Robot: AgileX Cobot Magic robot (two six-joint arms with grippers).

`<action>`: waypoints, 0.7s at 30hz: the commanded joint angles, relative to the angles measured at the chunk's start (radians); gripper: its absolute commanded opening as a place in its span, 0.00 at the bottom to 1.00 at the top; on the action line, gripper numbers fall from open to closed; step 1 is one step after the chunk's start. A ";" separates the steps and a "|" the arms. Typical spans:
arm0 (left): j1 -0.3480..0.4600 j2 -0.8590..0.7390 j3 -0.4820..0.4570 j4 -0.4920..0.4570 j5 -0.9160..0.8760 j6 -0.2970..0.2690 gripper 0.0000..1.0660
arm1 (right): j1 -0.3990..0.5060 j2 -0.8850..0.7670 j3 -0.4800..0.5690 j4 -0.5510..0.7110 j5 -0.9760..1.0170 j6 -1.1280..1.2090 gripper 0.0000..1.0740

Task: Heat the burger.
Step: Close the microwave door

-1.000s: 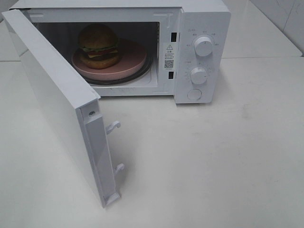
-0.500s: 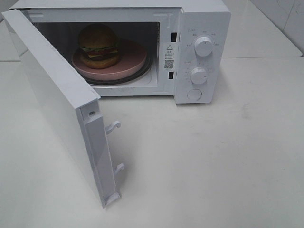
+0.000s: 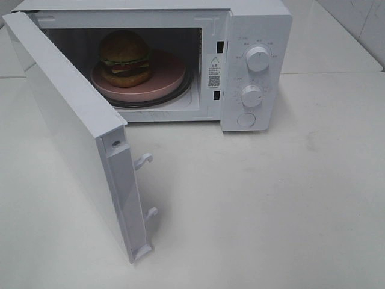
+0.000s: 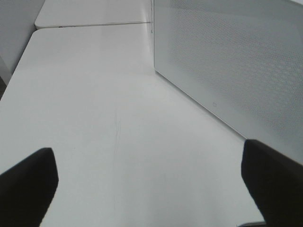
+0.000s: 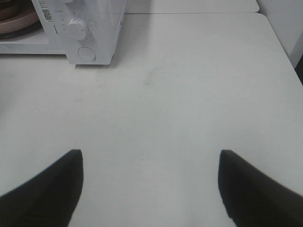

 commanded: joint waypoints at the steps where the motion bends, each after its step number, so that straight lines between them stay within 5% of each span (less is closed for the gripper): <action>1: 0.001 -0.018 0.001 -0.004 -0.004 -0.001 0.92 | -0.008 -0.030 0.003 0.003 -0.010 -0.014 0.71; 6: 0.001 0.018 -0.035 -0.001 -0.027 -0.001 0.87 | -0.008 -0.030 0.003 0.003 -0.010 -0.014 0.71; 11: 0.001 0.097 -0.048 0.003 -0.070 -0.001 0.71 | -0.008 -0.030 0.003 0.002 -0.010 -0.014 0.71; 21: 0.001 0.280 -0.029 -0.002 -0.235 -0.001 0.17 | -0.008 -0.030 0.003 0.002 -0.010 -0.014 0.71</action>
